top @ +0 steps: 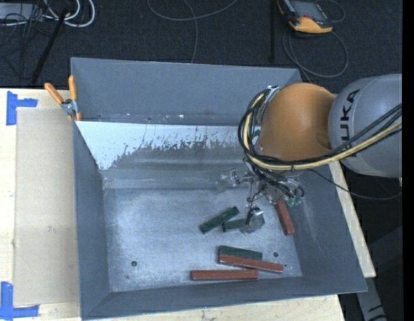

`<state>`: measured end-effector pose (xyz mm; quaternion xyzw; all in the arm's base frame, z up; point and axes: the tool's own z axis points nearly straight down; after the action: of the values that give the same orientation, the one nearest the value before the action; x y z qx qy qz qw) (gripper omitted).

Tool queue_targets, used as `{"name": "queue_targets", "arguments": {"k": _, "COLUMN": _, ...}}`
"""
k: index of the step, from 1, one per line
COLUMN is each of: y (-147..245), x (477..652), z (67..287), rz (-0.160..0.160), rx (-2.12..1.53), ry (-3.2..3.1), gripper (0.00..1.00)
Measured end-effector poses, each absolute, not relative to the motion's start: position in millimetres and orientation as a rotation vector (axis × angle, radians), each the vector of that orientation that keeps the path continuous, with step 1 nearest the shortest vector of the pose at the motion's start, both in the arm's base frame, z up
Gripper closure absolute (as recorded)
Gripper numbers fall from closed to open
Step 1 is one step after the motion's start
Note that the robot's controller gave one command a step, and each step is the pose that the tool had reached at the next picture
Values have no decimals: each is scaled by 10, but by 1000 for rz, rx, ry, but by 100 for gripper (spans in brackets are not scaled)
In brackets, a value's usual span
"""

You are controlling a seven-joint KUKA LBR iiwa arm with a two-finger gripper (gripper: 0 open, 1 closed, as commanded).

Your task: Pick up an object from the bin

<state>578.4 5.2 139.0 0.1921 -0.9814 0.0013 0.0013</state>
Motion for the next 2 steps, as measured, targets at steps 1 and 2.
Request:
{"name": "queue_targets", "arguments": {"k": 1, "y": 87, "x": 5857, "z": 662, "rz": -3, "rx": 774, "ry": -3039, "gripper": 0}}
{"name": "queue_targets", "arguments": {"k": 2, "y": 83, "x": 5872, "z": 698, "rz": -3, "rx": 767, "ry": -3045, "gripper": 100}}
